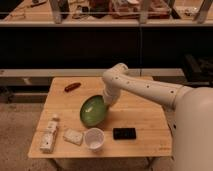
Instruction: Drag the ceramic bowl in a circle
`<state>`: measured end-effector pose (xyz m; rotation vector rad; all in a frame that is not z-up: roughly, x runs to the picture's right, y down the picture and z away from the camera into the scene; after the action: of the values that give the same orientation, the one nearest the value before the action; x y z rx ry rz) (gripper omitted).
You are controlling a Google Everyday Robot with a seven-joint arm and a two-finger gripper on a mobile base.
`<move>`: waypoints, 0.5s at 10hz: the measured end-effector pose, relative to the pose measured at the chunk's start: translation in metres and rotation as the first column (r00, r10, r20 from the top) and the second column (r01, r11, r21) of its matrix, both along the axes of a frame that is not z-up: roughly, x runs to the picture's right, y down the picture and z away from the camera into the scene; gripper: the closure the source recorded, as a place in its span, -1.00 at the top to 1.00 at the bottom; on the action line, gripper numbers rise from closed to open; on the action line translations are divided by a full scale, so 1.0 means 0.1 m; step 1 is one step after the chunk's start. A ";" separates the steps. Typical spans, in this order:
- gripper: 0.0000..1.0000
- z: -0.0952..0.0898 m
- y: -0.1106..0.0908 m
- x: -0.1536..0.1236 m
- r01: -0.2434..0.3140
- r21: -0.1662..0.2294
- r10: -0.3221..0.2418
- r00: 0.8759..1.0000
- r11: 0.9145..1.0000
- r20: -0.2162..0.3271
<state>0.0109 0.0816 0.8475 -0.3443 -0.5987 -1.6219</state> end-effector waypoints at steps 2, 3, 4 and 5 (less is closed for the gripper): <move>-0.85 0.07 0.03 -0.27 -0.001 -0.006 0.001 1.000 1.000 0.010; -0.95 0.11 0.00 -0.30 -0.004 -0.017 0.004 1.000 1.000 0.007; -1.00 0.20 -0.06 -0.29 -0.011 -0.031 0.012 1.000 0.999 0.011; -1.00 0.36 -0.21 -0.22 -0.046 -0.049 0.047 0.999 0.998 0.018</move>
<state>-0.0109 0.0604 0.8838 -0.3483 -0.6566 -1.5693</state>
